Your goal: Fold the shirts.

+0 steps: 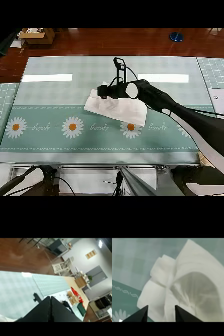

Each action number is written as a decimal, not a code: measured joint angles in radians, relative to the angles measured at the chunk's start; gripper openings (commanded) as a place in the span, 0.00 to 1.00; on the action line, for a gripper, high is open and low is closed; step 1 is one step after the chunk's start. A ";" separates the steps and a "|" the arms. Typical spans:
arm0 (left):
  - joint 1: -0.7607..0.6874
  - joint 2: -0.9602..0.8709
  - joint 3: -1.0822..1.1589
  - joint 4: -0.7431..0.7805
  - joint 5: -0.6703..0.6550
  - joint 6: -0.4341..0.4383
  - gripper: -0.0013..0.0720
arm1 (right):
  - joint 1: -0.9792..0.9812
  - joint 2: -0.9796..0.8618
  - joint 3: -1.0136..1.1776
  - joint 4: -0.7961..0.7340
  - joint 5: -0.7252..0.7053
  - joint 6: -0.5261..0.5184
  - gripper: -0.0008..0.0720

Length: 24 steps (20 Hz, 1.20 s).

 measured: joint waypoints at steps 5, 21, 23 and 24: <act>-0.021 0.000 0.000 0.060 0.003 0.001 0.04 | -0.097 0.140 0.000 -0.126 0.180 -0.061 0.60; -0.026 0.000 0.000 0.084 0.002 0.002 0.05 | -0.643 0.292 -0.526 0.320 0.422 -0.335 0.82; -0.026 0.000 0.000 0.087 0.003 0.000 0.04 | -0.593 0.246 -0.553 0.410 0.368 -0.361 0.63; -0.026 0.000 0.000 0.088 0.002 0.000 0.05 | -0.566 0.222 -0.560 0.465 0.336 -0.380 0.31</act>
